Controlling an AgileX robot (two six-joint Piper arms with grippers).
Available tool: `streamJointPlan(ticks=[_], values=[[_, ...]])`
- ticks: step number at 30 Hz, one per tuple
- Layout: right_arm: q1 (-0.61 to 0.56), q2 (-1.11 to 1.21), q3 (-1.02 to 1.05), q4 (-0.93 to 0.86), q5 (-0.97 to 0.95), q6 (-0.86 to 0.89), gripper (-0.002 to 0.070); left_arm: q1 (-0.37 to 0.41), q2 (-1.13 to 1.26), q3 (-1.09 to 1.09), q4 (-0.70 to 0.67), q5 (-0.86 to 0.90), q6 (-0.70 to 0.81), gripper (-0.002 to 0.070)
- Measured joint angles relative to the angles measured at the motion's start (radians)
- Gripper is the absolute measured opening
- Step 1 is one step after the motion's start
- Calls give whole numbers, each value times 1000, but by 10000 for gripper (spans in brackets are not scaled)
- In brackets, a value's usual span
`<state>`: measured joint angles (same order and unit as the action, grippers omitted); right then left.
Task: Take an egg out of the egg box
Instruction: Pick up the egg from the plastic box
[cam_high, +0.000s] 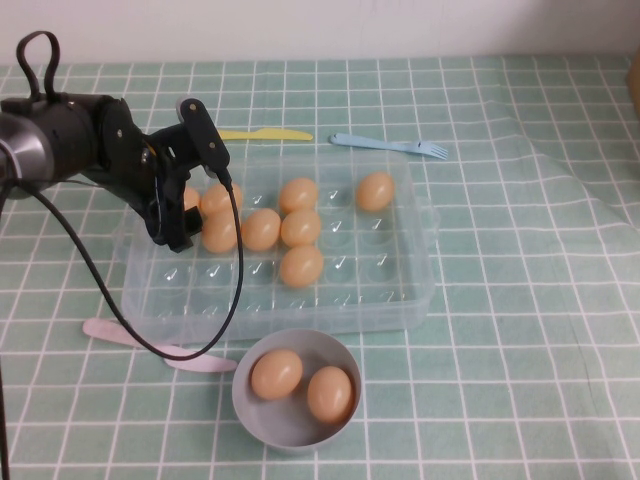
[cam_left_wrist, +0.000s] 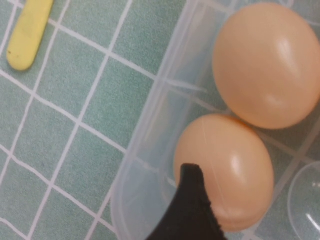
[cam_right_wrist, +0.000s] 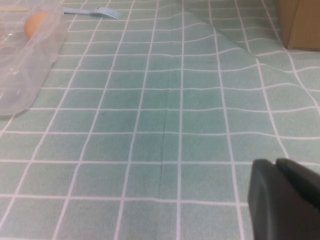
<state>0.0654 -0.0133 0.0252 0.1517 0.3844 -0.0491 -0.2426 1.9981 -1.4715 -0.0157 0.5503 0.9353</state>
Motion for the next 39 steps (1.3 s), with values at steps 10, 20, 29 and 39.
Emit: streamJointPlan(ticks=[10, 20, 29, 39], values=[[0, 0, 0, 0, 0, 0, -17, 0, 0, 0, 0, -2, -35, 509], [0, 0, 0, 0, 0, 0, -17, 0, 4, 0, 0, -2, -42, 508], [0, 0, 0, 0, 0, 0, -17, 2, 15, 0, 8, -17, -44, 508], [0, 0, 0, 0, 0, 0, -17, 8, 17, 0, 8, -18, -45, 456]])
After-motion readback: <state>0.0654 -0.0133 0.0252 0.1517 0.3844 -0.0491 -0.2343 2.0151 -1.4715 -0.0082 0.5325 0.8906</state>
